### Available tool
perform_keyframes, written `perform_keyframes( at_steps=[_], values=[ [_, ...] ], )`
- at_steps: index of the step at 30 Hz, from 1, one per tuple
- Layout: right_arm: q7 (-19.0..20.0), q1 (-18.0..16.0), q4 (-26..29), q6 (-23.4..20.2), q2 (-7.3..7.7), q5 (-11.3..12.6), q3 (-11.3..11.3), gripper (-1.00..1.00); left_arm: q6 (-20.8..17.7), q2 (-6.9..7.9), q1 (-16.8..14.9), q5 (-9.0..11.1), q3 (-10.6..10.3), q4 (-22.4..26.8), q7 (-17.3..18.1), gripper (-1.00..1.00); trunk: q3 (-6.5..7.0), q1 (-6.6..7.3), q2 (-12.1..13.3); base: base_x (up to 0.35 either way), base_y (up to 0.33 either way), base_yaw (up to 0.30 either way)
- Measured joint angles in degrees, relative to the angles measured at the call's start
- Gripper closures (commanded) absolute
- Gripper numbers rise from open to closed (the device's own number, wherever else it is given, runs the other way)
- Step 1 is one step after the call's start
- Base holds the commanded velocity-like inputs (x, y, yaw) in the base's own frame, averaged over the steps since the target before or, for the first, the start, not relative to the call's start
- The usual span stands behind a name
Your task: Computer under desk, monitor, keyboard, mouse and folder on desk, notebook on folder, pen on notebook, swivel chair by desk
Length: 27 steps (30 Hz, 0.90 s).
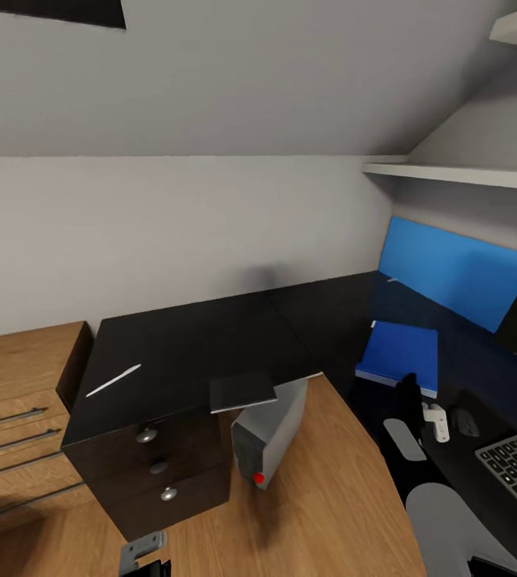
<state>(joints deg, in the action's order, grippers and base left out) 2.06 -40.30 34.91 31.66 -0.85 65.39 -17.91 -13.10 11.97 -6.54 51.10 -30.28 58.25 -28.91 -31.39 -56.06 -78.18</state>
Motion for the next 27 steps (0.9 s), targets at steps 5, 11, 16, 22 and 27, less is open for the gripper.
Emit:
perform_keyframes(
  at_steps=[5, 11, 16, 22, 27],
  values=[
    [0.0, 0.0, 0.03, 0.0, 0.02, 0.01, 0.0, 1.0, 0.0, 0.0, -0.01, 0.0, 0.0, -0.07, 0.0, -1.0, -0.9, -1.1, -2.01, 0.0, 0.0, 0.0],
    [-0.12, 0.0, 0.03, -0.08, 0.1, -0.03, -0.06, 1.0, 0.0, 0.05, 0.01, 0.05, 0.0, -0.09, 0.0, -1.0, -0.9, -1.11, -2.02, 0.0, 0.0, 0.0],
    [-0.22, 0.0, 0.03, -0.13, 0.11, -0.03, -0.07, 1.0, 0.0, 0.1, -0.01, 0.08, 0.03, -0.09, 0.0, -1.0, -0.9, -1.11, -2.02, 0.0, 0.0, 0.0],
    [-1.76, 0.0, 0.01, -0.15, 0.11, 0.1, -0.09, 1.0, 0.0, 0.17, 0.0, 0.09, 0.09, -0.09, 0.0, -1.0, -0.9, -1.11, -2.02, 0.0, 0.0, 0.0],
    [-2.93, -0.01, 0.0, -0.13, 0.17, 0.16, -0.02, 1.0, 0.0, 0.17, -0.01, 0.13, 0.11, -0.1, 0.0, -1.0, -0.9, -1.11, -2.02, 0.0, 0.0, 0.0]
  ],
)
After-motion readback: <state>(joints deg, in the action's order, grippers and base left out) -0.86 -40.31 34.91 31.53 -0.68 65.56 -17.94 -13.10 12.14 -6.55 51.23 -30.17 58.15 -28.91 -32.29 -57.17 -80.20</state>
